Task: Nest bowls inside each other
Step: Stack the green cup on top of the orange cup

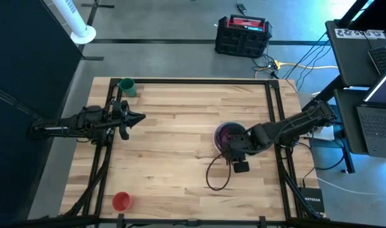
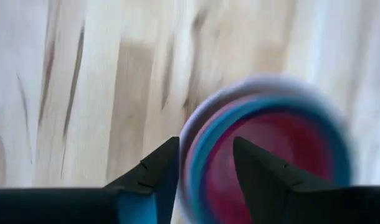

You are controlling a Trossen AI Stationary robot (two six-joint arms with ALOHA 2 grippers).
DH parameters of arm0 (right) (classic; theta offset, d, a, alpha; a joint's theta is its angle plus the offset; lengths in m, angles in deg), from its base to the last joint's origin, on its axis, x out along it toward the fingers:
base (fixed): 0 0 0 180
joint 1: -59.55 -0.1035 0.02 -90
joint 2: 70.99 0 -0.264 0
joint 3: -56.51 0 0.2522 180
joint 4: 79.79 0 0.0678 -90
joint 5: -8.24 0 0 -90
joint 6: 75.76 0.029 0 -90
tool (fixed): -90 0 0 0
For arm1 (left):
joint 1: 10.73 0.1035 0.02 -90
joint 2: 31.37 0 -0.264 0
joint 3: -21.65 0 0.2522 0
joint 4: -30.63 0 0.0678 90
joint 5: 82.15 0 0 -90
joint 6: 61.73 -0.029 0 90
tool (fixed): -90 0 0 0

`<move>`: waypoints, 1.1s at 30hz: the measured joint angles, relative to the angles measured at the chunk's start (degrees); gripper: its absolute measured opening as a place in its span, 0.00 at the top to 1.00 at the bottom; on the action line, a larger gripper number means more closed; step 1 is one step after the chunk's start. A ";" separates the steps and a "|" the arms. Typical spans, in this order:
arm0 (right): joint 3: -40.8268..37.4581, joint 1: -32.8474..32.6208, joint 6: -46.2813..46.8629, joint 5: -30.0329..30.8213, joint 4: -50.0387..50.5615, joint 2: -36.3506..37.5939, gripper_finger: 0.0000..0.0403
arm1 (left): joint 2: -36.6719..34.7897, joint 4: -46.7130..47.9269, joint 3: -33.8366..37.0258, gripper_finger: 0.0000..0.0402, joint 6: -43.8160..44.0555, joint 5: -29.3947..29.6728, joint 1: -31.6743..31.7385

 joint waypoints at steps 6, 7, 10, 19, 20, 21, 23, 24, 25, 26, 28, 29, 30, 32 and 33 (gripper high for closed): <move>2.37 5.53 -0.50 0.89 -5.53 -0.38 0.65 | 1.25 3.14 -4.17 1.00 -1.06 4.46 1.20; 2.75 6.46 -0.57 1.02 -6.46 -0.44 0.65 | 1.47 3.69 -4.91 1.00 -1.25 5.25 1.42; 3.91 9.23 -0.79 1.42 -9.23 -0.63 0.65 | 2.13 5.36 -7.12 1.00 -1.81 7.62 2.06; 5.10 14.71 -1.04 1.90 -11.38 -2.90 0.65 | 14.73 27.06 -31.10 1.00 -14.45 15.51 6.73; 5.10 14.89 -1.13 1.90 -10.97 -3.28 0.65 | 17.09 31.77 -34.91 1.00 -15.06 16.71 7.79; 4.87 15.18 -1.38 1.90 -10.72 -3.50 0.65 | 19.27 36.29 -38.51 1.00 -15.70 17.24 9.07; 3.70 15.44 -2.35 1.89 -10.38 -3.53 0.65 | 22.98 43.41 -44.31 1.00 -16.29 17.47 11.56; 2.96 15.48 -2.78 1.90 -10.29 -3.53 0.65 | 24.68 46.61 -46.78 0.99 -15.49 17.50 12.76; 2.26 15.75 -3.68 1.88 -10.28 -3.53 0.65 | 26.21 49.17 -48.83 0.98 -14.86 17.49 13.93; 1.56 15.88 -4.58 1.84 -10.23 -3.53 0.65 | 27.65 51.36 -50.61 0.97 -14.39 17.45 15.10; 0.15 16.17 -6.87 1.57 -10.19 -3.53 0.65 | 30.32 54.54 -53.50 0.93 -14.74 17.44 17.43; -0.52 16.30 -8.20 1.54 -10.36 -3.53 0.65 | 31.63 55.98 -54.69 0.91 -15.10 17.44 18.61; -1.07 16.68 -9.42 1.17 -10.41 -3.53 0.65 | 33.04 57.62 -55.73 0.88 -15.36 17.40 19.87; -1.80 18.57 -11.53 -0.95 -11.48 -3.53 0.65 | 36.58 60.41 -56.48 0.83 -14.71 16.10 22.95; -2.15 19.53 -12.58 -2.01 -12.04 -3.53 0.65 | 38.38 61.70 -56.71 0.81 -14.29 15.31 24.49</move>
